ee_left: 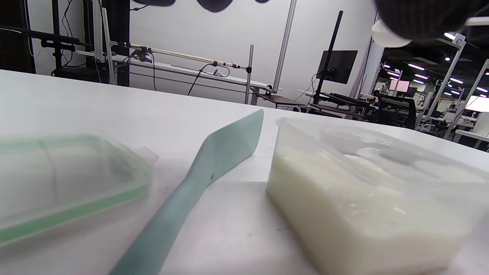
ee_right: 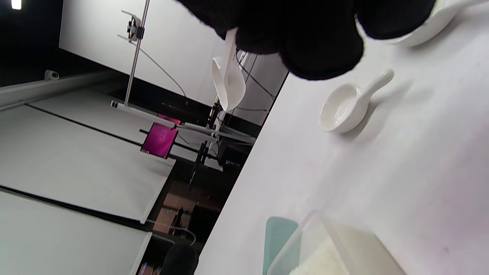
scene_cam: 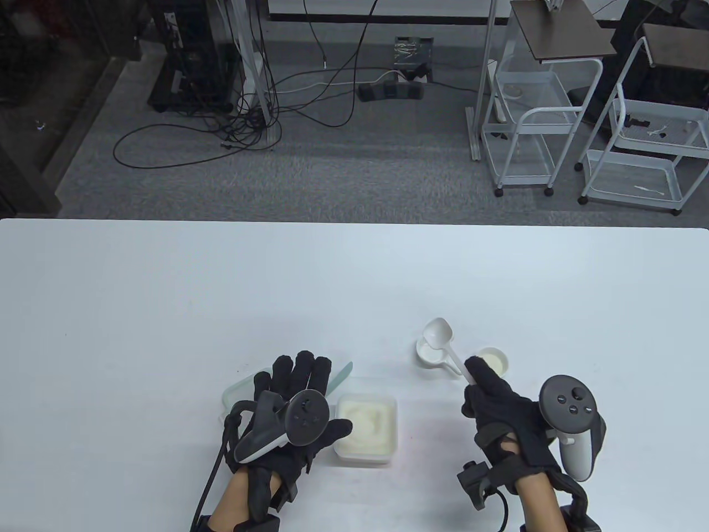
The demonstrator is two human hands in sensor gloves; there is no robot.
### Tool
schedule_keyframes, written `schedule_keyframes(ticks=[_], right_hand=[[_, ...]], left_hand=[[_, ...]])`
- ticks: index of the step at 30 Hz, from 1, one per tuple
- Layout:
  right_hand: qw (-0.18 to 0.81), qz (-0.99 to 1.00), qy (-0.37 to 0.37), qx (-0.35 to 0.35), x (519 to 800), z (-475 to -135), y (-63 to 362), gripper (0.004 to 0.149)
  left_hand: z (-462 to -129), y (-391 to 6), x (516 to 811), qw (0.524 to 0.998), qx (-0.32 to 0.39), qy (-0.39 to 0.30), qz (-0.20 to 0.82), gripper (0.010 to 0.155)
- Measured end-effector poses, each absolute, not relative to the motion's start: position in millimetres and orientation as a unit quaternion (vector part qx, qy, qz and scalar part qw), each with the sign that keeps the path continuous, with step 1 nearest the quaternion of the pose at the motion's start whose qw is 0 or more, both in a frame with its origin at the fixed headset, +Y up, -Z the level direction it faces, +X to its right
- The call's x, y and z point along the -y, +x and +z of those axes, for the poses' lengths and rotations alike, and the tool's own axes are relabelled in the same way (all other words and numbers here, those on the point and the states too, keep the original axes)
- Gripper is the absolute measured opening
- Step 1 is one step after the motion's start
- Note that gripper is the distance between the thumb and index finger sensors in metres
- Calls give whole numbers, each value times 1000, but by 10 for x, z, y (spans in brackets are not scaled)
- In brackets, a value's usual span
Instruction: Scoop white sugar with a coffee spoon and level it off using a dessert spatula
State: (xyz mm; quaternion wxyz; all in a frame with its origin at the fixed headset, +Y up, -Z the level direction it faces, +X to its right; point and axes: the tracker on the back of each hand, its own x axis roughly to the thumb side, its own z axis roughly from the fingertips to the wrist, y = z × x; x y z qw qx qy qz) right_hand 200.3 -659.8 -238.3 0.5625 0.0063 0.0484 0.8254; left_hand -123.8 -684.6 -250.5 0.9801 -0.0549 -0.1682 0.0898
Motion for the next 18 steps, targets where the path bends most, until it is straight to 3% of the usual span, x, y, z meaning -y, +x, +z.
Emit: schedule_keyframes(ticks=[8, 18], right_hand=[[528, 832, 89, -145, 6571, -2345, 1727, 51], [472, 844, 99, -234, 6742, -2364, 1599, 51]], left_hand=[[-2492, -1153, 6903, 974, 188, -70, 100, 105], [-2465, -855, 7133, 958, 247, -102, 102, 111]])
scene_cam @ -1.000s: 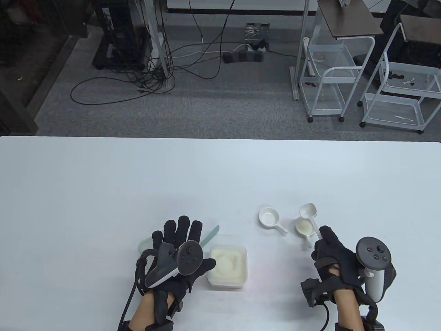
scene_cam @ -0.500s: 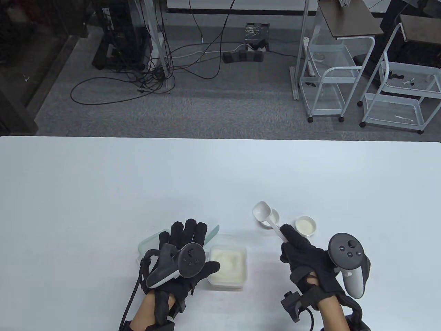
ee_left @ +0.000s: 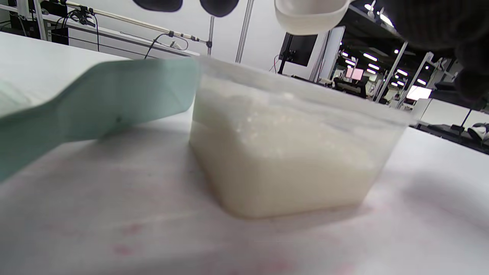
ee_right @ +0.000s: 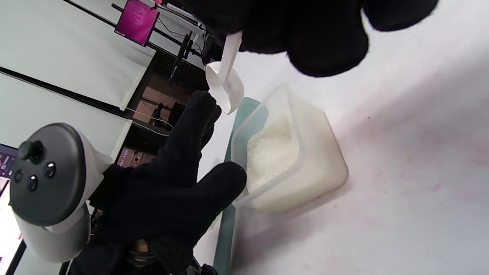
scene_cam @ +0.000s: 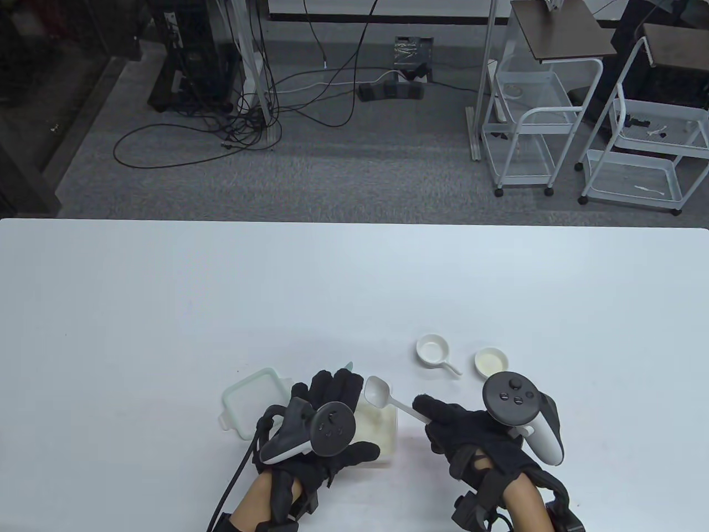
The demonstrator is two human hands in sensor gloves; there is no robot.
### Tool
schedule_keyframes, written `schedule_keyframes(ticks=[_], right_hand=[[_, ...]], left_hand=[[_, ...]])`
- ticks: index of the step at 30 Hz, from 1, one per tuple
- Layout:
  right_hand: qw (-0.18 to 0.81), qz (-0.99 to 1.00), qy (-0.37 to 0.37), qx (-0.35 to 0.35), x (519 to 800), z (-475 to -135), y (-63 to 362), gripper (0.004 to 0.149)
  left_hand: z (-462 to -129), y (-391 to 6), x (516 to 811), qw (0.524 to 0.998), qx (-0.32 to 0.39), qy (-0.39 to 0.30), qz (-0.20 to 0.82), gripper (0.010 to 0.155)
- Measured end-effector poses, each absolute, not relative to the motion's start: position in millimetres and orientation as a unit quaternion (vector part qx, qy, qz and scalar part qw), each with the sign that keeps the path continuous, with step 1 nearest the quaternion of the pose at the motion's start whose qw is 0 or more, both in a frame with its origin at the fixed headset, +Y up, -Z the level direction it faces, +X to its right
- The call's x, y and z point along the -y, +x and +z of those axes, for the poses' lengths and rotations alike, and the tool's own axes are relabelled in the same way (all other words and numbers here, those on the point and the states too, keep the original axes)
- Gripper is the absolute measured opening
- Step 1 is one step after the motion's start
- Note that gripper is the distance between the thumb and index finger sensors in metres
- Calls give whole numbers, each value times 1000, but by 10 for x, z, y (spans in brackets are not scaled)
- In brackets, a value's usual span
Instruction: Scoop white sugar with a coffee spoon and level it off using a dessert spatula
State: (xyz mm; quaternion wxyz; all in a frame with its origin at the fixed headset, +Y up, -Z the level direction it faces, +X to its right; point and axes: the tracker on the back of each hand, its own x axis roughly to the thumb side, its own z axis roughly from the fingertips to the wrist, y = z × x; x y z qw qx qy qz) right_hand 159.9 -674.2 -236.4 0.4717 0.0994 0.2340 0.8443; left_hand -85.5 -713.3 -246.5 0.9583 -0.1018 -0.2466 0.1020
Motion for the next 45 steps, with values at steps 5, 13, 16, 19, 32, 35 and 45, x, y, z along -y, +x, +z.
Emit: schedule_keyframes(ticks=[5, 13, 16, 19, 32, 35, 45], right_hand=[[441, 856, 99, -250, 6777, -2359, 1551, 51], [394, 877, 96, -257, 6793, -2341, 1475, 51], [351, 899, 91, -243, 6790, -2329, 1429, 51], [291, 924, 96, -230, 6799, -2313, 1335, 51], [180, 950, 119, -226, 6750, -2178, 1028, 52], [182, 946, 126, -235, 6758, -2169, 1001, 52], [298, 899, 131, -293, 6882, -2249, 1096, 51]], left_hand=[[-2473, -821, 7202, 959, 246, -113, 85, 113], [-2479, -810, 7240, 960, 241, -123, 65, 113], [-2481, -813, 7248, 960, 240, -124, 67, 113], [-2478, -809, 7244, 961, 239, -125, 64, 112], [-2478, -803, 7249, 961, 236, -129, 62, 112], [-2477, -801, 7247, 961, 236, -129, 62, 112], [-2475, -795, 7245, 961, 236, -129, 58, 112]])
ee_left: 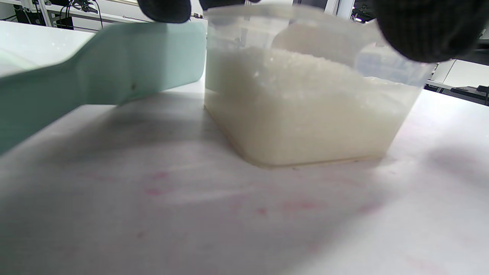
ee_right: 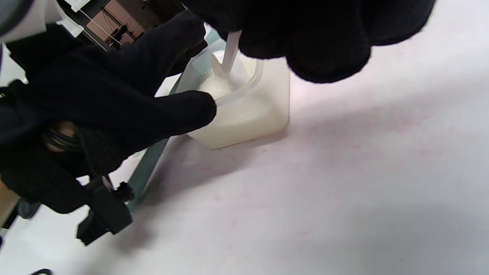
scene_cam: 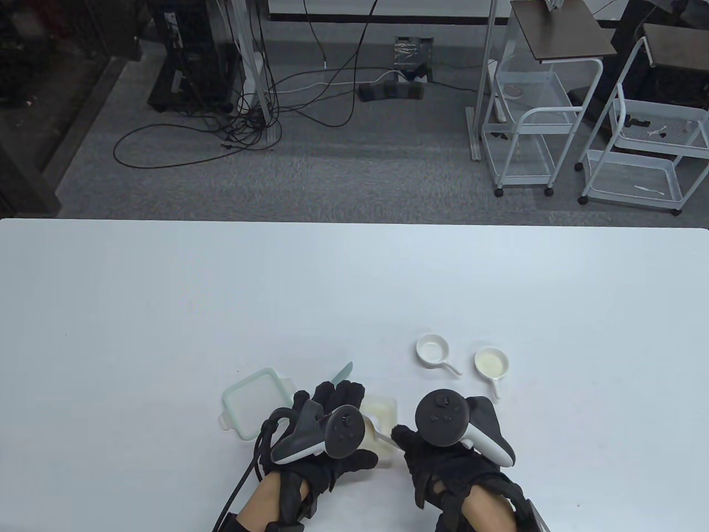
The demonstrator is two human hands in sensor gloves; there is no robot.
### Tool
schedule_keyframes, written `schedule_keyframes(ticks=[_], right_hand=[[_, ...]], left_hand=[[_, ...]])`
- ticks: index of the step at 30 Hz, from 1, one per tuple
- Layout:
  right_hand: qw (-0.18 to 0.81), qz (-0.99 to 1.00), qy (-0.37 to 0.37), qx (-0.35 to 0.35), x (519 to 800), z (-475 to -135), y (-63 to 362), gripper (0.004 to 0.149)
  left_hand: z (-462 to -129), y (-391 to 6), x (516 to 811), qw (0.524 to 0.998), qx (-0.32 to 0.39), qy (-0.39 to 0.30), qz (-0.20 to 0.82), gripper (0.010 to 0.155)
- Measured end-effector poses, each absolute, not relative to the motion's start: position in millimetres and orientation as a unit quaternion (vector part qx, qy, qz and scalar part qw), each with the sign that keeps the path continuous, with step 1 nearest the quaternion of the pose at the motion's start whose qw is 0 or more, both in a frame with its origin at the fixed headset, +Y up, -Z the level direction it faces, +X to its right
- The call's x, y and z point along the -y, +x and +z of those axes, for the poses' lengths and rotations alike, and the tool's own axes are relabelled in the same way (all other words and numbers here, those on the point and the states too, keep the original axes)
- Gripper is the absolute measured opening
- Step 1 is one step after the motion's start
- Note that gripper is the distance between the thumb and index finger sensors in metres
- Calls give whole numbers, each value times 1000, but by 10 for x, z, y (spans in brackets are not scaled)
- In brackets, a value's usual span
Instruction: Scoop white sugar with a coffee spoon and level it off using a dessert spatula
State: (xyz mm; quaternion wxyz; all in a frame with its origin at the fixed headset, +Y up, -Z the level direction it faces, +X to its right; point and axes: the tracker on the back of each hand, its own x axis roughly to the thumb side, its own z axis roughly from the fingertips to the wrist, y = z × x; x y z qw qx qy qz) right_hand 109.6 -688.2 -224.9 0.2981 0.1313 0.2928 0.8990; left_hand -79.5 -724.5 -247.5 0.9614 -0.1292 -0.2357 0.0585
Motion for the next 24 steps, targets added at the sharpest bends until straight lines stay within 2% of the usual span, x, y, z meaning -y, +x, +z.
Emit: schedule_keyframes(ticks=[11, 24], right_hand=[[448, 824, 93, -335, 7105, -2380, 1303, 51], [514, 789, 81, -328, 7079, -2429, 1540, 50]], left_hand=[[-2472, -790, 7247, 961, 236, -130, 56, 112], [-2472, -791, 7247, 961, 236, -130, 56, 112]])
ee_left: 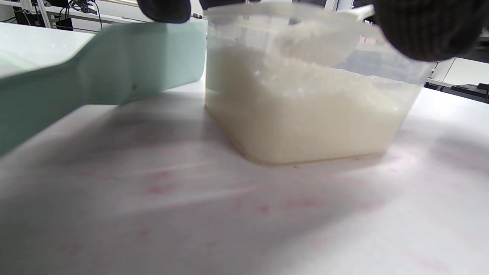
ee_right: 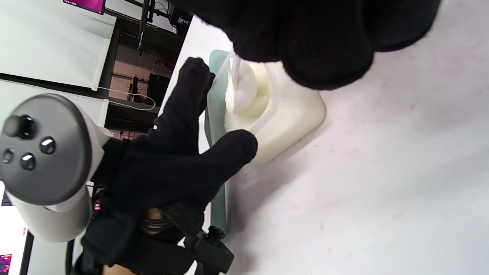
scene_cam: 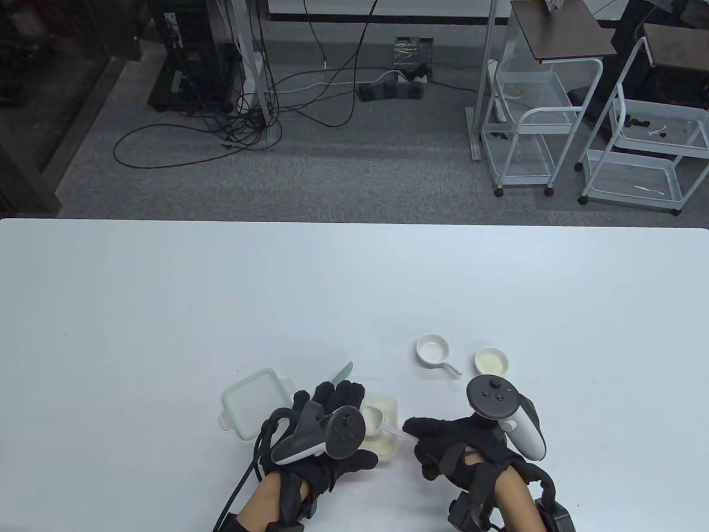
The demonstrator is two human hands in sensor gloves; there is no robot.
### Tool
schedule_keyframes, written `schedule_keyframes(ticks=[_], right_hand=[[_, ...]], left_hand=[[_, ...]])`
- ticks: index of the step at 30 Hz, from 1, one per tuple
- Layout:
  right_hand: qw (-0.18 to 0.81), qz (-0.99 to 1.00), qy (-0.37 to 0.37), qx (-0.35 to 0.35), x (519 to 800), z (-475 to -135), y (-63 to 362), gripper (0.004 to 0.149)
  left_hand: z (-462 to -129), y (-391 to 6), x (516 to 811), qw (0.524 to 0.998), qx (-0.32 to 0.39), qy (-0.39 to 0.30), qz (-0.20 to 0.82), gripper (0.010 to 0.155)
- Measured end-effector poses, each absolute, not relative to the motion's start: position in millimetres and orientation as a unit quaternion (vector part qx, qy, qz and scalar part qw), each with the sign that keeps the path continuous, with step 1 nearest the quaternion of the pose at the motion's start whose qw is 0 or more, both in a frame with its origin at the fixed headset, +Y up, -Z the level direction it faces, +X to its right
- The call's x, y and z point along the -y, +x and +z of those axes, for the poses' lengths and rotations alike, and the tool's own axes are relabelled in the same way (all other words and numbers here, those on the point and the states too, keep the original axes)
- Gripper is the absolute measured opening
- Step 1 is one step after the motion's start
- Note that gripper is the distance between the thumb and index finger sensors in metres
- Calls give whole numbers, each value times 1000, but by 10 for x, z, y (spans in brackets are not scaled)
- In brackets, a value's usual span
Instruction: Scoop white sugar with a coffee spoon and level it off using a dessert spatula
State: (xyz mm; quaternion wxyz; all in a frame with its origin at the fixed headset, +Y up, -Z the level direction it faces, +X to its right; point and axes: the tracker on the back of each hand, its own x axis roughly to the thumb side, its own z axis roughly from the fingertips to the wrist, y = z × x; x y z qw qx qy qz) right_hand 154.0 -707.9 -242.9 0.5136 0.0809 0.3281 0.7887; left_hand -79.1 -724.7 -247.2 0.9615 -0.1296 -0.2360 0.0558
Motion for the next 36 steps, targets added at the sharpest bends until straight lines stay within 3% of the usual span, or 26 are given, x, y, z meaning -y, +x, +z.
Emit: schedule_keyframes(ticks=[11, 16, 21, 26, 33, 36], right_hand=[[524, 785, 84, -319, 7012, -2416, 1579, 50], [529, 784, 85, -314, 7003, -2418, 1588, 50], [533, 780, 89, -314, 6998, -2416, 1592, 50], [534, 781, 90, -312, 6995, -2420, 1600, 50], [536, 780, 88, -310, 6987, -2419, 1616, 50], [536, 780, 88, -312, 6986, -2416, 1614, 50]], left_hand=[[-2490, -863, 7192, 960, 238, -131, 72, 112], [-2578, -1190, 6965, 962, 194, -109, 155, 108], [-2682, -1556, 6946, 965, 131, -118, 192, 106], [-2730, -1697, 7015, 979, 78, -135, 132, 98], [-2676, -1501, 6976, 986, 72, -144, 43, 75], [-2643, -1411, 6983, 985, 64, -160, 6, 72]])
